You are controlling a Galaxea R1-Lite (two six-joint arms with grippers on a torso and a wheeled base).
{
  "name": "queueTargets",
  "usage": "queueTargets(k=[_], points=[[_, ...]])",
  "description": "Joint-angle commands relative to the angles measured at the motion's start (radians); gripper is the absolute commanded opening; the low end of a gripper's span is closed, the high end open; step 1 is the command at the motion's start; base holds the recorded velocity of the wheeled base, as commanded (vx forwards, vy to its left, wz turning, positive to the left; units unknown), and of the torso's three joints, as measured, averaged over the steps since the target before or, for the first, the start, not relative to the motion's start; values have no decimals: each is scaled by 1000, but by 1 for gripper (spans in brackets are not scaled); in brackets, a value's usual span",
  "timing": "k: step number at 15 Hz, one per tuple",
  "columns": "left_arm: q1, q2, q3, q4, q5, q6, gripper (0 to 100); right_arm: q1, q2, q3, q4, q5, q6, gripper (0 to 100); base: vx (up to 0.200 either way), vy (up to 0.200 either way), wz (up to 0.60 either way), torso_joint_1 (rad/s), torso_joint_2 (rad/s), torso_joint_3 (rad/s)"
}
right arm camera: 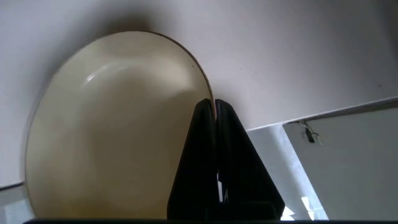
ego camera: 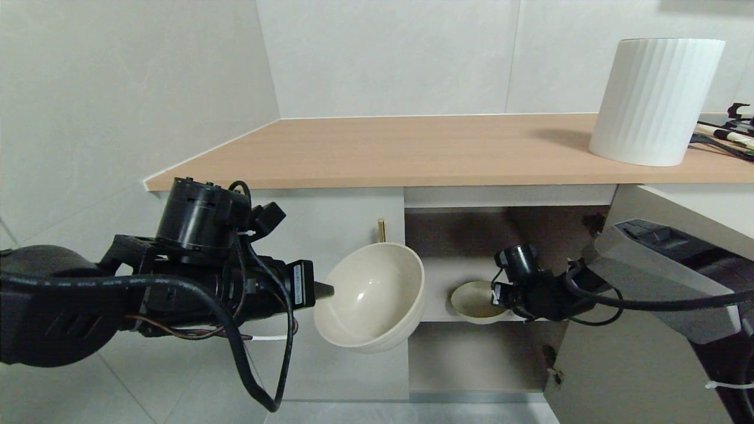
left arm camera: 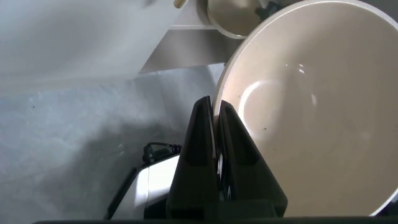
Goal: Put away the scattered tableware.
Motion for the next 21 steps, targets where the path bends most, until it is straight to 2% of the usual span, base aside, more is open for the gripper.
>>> queueTargets(k=[1, 7, 19, 20, 21], points=[[-3, 3, 1, -1, -1, 0, 0, -2, 39, -23, 3, -1, 1, 0, 0, 0, 0, 0, 0, 0], [-9, 11, 6, -1, 1, 0, 0, -25, 83, -100, 3, -61, 1, 0, 0, 0, 0, 0, 0, 0], [-9, 12, 4, -4, 7, -1, 0, -28, 131, -181, 3, -107, 4, 0, 0, 0, 0, 0, 0, 0], [-9, 12, 4, -4, 7, -1, 0, -28, 134, -190, 3, -110, 4, 100, 0, 0, 0, 0, 0, 0], [-9, 12, 4, -4, 7, -1, 0, -28, 138, -195, 3, -116, 4, 100, 0, 0, 0, 0, 0, 0]])
